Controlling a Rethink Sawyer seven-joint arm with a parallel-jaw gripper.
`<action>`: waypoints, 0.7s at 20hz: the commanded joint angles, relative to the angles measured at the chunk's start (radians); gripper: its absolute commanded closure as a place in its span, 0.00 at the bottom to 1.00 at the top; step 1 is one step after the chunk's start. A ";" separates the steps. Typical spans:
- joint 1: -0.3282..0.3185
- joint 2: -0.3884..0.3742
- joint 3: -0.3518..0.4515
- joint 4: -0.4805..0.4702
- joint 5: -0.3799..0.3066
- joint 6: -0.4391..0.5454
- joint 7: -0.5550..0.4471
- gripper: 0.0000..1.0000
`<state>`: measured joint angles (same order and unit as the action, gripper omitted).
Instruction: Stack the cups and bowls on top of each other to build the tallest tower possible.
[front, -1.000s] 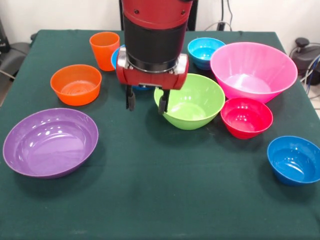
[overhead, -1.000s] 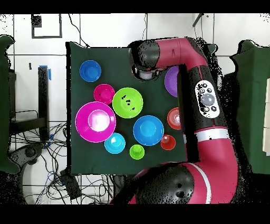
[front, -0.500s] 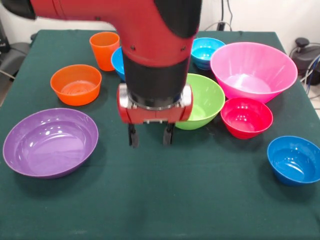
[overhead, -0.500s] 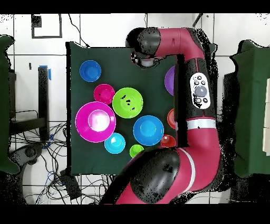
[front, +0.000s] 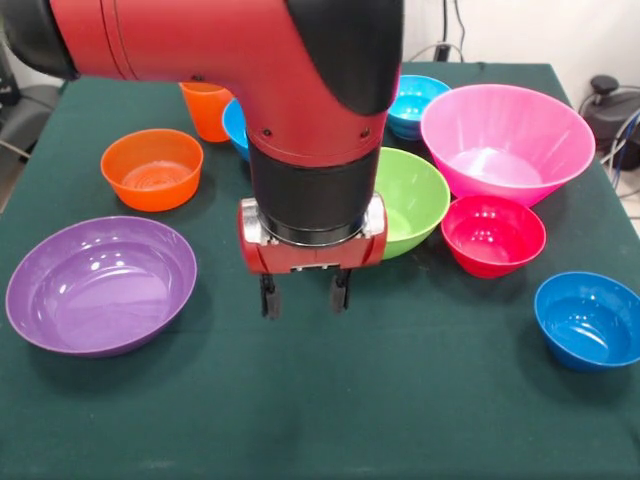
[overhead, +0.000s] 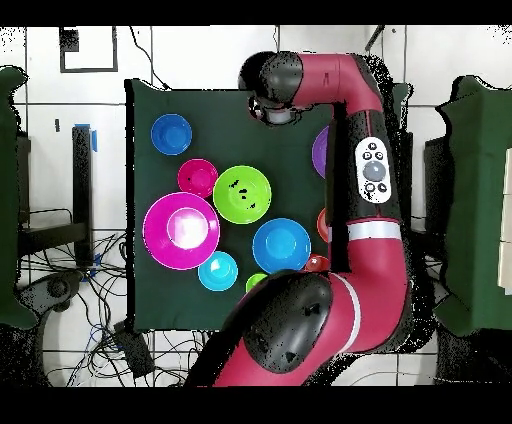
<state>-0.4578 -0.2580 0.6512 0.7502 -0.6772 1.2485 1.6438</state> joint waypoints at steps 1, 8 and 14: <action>-0.006 -0.111 -0.031 0.172 -0.006 -0.132 -0.179 0.00; -0.019 -0.195 -0.045 0.298 0.016 -0.182 -0.122 0.00; -0.018 -0.227 -0.051 0.322 0.037 -0.145 -0.118 0.00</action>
<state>-0.4776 -0.4378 0.6375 0.9650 -0.6377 1.0965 1.6438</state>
